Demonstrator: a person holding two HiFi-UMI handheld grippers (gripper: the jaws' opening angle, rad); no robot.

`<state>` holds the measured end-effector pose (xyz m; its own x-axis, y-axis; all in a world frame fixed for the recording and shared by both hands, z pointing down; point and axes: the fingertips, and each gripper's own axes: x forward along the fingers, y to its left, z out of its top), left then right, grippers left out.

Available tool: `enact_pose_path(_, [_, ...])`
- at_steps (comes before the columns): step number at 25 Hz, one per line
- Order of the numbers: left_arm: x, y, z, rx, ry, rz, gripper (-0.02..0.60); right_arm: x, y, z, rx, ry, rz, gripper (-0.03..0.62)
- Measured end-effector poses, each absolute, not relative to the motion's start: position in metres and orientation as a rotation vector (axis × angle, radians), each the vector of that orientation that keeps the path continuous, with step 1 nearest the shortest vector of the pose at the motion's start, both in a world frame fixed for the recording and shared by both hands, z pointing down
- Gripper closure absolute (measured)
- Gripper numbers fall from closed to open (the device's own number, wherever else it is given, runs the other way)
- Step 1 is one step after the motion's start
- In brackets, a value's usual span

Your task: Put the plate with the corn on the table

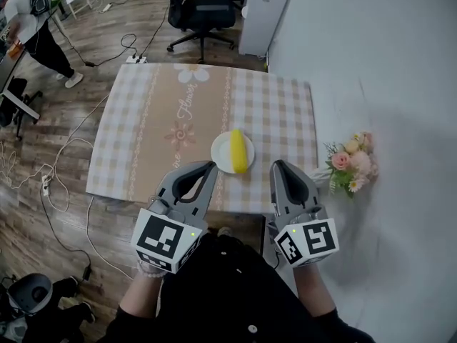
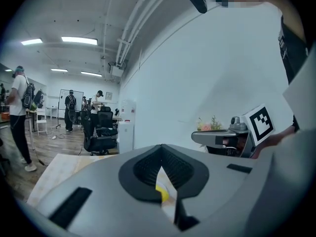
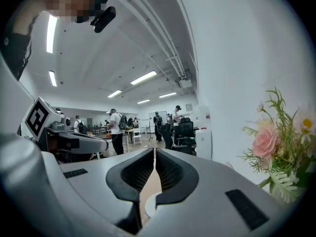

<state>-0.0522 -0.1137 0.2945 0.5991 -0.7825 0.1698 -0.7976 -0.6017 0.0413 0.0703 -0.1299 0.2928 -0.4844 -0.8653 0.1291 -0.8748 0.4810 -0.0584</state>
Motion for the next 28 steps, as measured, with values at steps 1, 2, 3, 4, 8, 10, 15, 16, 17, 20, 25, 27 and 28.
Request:
enact_pose_path(1, [-0.0525, -0.113, 0.2935, 2.71, -1.348, 0.203, 0.568, 0.0686, -0.1294, 0.2914, 1.544, -2.636, 0.168, 0.546])
enact_pose_path(2, [-0.0523, -0.1124, 0.2928, 2.718, -1.35, 0.204, 0.568, 0.0676, -0.1291, 0.2903, 1.541, -2.637, 0.159, 0.546])
enact_pose_path(3, [-0.0516, -0.1118, 0.2923, 2.726, -1.35, 0.206, 0.568, 0.0671, -0.1289, 0.2897, 1.538, -2.635, 0.149, 0.547])
enact_pose_path(4, [-0.0512, -0.1115, 0.2919, 2.731, -1.351, 0.205, 0.568, 0.0669, -0.1288, 0.2893, 1.536, -2.634, 0.14, 0.548])
enact_pose_path(8, [-0.0516, -0.1114, 0.2902, 2.697, -1.364, 0.191, 0.568, 0.0662, -0.1289, 0.2897, 1.53, -2.634, 0.132, 0.548])
enact_pose_path(10, [-0.0538, -0.1125, 0.2888, 2.692, -1.382, 0.186, 0.568, 0.0659, -0.129, 0.2904, 1.525, -2.628, 0.132, 0.548])
enact_pose_path(15, [-0.0548, -0.112, 0.2878, 2.702, -1.387, 0.173, 0.568, 0.0656, -0.1282, 0.2912, 1.517, -2.621, 0.13, 0.548])
enact_pose_path(16, [-0.0539, -0.1115, 0.2888, 2.709, -1.384, 0.174, 0.568, 0.066, -0.128, 0.2918, 1.518, -2.62, 0.132, 0.549])
enact_pose_path(17, [-0.0533, -0.1113, 0.2897, 2.711, -1.383, 0.177, 0.568, 0.0664, -0.1278, 0.2925, 1.518, -2.619, 0.133, 0.549])
enact_pose_path(20, [-0.0532, -0.1123, 0.2906, 2.7, -1.393, 0.192, 0.568, 0.0666, -0.1277, 0.2934, 1.516, -2.618, 0.133, 0.551])
enact_pose_path(25, [-0.0487, -0.1091, 0.292, 2.697, -1.358, 0.211, 0.568, 0.066, -0.1271, 0.2951, 1.514, -2.612, 0.137, 0.551])
enact_pose_path(27, [-0.0479, -0.108, 0.2916, 2.671, -1.353, 0.212, 0.568, 0.0656, -0.1271, 0.2956, 1.512, -2.609, 0.137, 0.551])
enact_pose_path(28, [-0.0478, -0.1078, 0.2914, 2.655, -1.354, 0.212, 0.568, 0.0654, -0.1272, 0.2958, 1.511, -2.608, 0.138, 0.551])
